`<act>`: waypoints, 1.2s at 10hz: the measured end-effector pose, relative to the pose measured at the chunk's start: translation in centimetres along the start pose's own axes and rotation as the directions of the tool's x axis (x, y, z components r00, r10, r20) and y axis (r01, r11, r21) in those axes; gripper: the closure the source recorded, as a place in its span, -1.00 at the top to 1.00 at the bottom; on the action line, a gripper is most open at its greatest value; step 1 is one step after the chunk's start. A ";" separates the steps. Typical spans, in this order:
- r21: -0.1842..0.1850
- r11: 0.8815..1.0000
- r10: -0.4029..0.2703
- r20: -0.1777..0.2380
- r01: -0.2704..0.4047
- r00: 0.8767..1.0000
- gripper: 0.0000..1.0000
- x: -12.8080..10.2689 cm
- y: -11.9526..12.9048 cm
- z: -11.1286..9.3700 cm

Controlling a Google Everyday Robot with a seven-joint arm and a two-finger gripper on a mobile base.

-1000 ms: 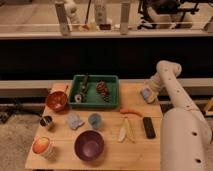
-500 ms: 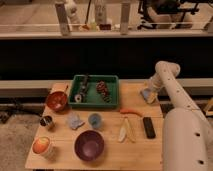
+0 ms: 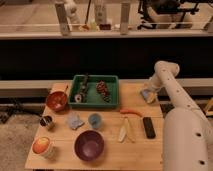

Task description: Wipe tray with sponge

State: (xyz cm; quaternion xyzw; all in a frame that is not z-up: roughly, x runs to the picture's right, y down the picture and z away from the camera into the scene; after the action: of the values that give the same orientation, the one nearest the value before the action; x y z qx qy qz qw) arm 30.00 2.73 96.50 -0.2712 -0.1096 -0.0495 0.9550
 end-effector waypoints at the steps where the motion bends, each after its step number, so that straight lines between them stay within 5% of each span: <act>1: -0.004 1.000 0.000 -0.001 0.000 1.000 0.59 -0.1 0.0 0.0; 3: -0.009 1.000 -0.003 0.001 0.003 1.000 0.56 -0.4 0.1 0.1; 6: -0.008 1.000 -0.018 0.009 0.018 1.000 0.23 -0.7 0.6 -0.6; 9: -0.017 1.000 -0.001 0.006 0.002 1.000 0.59 0.1 0.0 0.4; 12: -0.030 1.000 0.006 -0.001 -0.006 1.000 0.60 0.6 -0.3 0.9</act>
State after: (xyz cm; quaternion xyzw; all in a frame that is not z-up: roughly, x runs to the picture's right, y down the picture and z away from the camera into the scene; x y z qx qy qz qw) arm 30.32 2.92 97.56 -0.2859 -0.1077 -0.0485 0.9510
